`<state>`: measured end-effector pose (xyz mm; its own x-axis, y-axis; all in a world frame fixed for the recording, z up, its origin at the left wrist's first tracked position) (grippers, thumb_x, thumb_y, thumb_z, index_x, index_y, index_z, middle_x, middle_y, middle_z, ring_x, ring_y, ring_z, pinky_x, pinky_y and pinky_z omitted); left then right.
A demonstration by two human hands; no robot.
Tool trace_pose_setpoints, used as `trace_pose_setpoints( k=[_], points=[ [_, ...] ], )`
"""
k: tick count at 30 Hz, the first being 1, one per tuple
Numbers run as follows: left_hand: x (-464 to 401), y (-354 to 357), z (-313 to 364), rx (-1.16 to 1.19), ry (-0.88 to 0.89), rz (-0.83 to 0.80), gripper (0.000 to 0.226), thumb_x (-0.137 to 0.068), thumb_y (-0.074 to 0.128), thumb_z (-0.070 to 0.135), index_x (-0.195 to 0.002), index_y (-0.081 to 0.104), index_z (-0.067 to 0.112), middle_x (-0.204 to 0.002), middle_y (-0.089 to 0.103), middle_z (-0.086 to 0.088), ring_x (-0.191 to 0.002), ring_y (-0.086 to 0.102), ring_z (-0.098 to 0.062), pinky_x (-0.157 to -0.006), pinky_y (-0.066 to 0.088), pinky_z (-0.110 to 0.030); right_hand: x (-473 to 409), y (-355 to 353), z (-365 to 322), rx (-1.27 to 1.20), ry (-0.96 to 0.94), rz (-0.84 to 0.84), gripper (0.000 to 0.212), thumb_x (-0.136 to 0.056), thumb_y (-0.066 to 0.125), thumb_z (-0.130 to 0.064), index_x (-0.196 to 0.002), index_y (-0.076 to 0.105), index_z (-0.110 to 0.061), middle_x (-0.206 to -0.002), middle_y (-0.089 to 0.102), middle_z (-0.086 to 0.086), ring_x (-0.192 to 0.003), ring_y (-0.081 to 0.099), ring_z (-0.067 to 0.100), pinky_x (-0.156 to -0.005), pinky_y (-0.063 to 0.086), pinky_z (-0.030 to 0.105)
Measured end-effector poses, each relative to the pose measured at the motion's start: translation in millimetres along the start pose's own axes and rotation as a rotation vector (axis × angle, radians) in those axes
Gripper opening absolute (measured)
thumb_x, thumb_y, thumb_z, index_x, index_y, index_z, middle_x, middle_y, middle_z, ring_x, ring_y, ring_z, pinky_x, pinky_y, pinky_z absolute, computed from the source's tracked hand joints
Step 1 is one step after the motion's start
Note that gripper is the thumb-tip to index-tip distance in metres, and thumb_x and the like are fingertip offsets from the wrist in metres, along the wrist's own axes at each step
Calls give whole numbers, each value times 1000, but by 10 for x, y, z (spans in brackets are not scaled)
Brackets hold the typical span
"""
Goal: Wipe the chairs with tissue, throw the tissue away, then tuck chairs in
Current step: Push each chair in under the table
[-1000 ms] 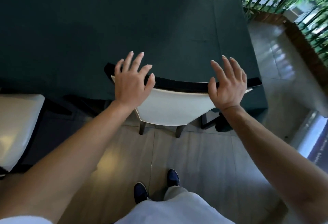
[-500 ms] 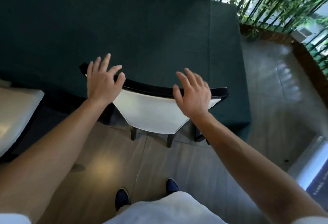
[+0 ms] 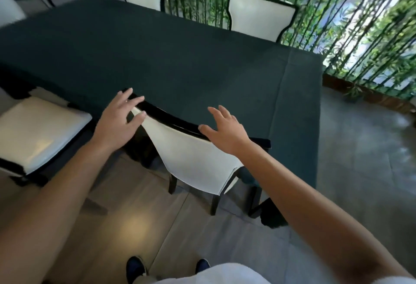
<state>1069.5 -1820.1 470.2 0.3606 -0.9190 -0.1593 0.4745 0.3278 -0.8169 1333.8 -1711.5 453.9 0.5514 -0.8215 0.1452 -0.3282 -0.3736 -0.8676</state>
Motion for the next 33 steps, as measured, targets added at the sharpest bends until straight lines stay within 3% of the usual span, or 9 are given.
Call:
trace_pose_setpoints(
  k=[4,8,11,13,15,20,33],
  points=[
    [238,-569,3,-34,-12,157,54,-98,47,52,-149,48,33,-168,20,11,-157,5,-7,-125,23,-53,20,-383,-547,26,-201,114,68,-99,51,-56,-159,25,-37,-172,11,0,-156,14,27,-122,23,52],
    [596,-1181,-53,-70,-14,327,60,-98,35,61,-147,52,30,-168,22,8,-158,4,-12,-128,13,-46,121,-706,-1284,-17,-450,301,55,-101,46,-61,-152,40,-42,-170,18,-2,-157,14,24,-123,19,49],
    [931,-1616,-157,-104,-51,465,53,-105,31,56,-143,57,31,-165,25,13,-158,3,-11,-128,8,-39,204,-773,-1768,0,-568,424,53,-101,43,-63,-149,46,-42,-169,22,-1,-156,17,24,-122,20,48],
    [1149,-1865,-287,-181,-93,551,53,-105,30,55,-144,56,30,-166,25,10,-158,3,-12,-128,9,-42,233,-721,-2045,10,-613,462,54,-101,44,-63,-150,45,-40,-169,23,1,-156,17,26,-121,21,49],
    [1360,-2084,-457,-236,-142,619,55,-105,29,56,-145,55,28,-167,24,7,-159,3,-15,-128,9,-45,244,-609,-2313,9,-652,458,56,-101,45,-61,-152,43,-39,-170,21,1,-157,15,25,-122,21,49],
    [1750,-2471,-925,-362,-249,687,57,-105,30,55,-150,50,25,-169,20,5,-159,3,-17,-127,5,-37,256,-265,-2966,-5,-757,401,58,-101,47,-59,-154,37,-40,-171,15,-1,-157,12,24,-122,24,50],
    [2408,-3125,-1953,-523,-436,741,54,-105,37,49,-153,43,23,-170,18,-4,-159,3,-25,-127,14,-53,-153,648,-4298,-114,-890,229,57,-102,53,-48,-155,37,-38,-172,9,-5,-157,10,21,-122,27,49]
  ],
)
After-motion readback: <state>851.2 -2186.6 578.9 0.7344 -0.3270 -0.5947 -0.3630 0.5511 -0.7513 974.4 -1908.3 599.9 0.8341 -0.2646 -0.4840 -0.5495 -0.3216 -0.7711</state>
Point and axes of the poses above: each hand's wrist, its own x-axis away from the middle knuckle, its own y-axis out of the palm, z = x × y, the point moved 7 cm from there along -x, towards the middle knuckle
